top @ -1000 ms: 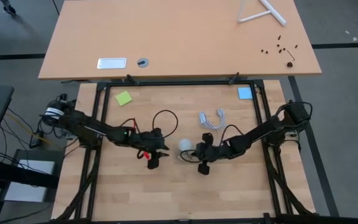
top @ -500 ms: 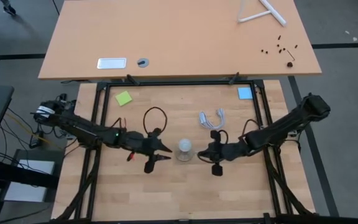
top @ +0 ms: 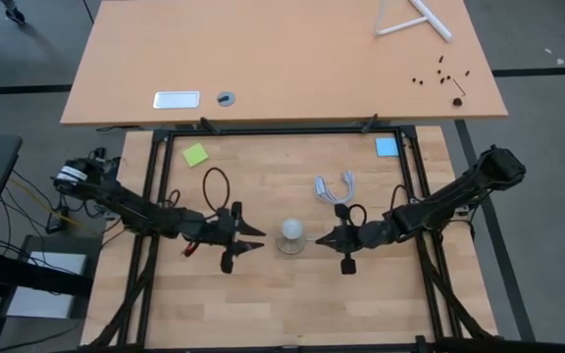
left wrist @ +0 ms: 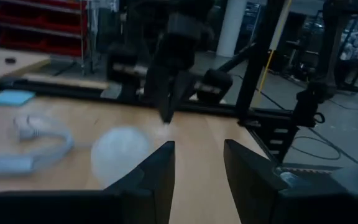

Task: Screw lightbulb
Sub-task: Remove the lightbulb from the lamp

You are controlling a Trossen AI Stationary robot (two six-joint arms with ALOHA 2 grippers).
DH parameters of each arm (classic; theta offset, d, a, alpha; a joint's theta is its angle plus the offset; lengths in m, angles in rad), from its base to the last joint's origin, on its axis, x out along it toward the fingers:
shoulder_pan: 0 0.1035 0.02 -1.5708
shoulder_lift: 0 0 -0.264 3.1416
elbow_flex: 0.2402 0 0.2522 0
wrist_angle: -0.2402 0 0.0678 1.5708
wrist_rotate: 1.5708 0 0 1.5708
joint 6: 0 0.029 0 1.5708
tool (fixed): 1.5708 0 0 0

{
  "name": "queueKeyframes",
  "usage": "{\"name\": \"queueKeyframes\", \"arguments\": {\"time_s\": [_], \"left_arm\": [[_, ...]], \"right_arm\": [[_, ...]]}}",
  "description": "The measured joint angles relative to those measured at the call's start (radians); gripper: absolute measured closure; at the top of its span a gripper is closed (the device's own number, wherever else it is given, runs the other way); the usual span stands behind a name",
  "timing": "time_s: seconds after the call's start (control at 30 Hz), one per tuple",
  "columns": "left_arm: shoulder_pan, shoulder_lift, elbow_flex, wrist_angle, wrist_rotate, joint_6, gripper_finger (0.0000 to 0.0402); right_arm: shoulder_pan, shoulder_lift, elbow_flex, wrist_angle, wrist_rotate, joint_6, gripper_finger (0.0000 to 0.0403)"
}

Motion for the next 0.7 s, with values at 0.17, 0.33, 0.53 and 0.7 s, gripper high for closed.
{"name": "queueKeyframes", "arguments": {"time_s": [0.17,0.33,0.53,0.7], "left_arm": [[0.0,0.0,-0.07,0.028,0.004,-0.069,0.026],[0.0,0.0,-0.076,0.03,0.006,-0.082,0.026],[0.014,0.0,-0.075,0.03,0.004,-0.063,0.026],[0.016,0.0,-0.075,0.026,0.004,-0.027,0.026]], "right_arm": [[-0.02,-0.001,-0.068,0.155,-0.05,-0.034,0.0394],[-0.039,0.001,-0.086,0.159,-0.096,0.042,0.0394],[-0.039,0.001,-0.087,0.185,-0.101,0.07,0.0394],[-0.046,0.001,-0.087,0.23,-0.101,0.142,0.0394]]}}
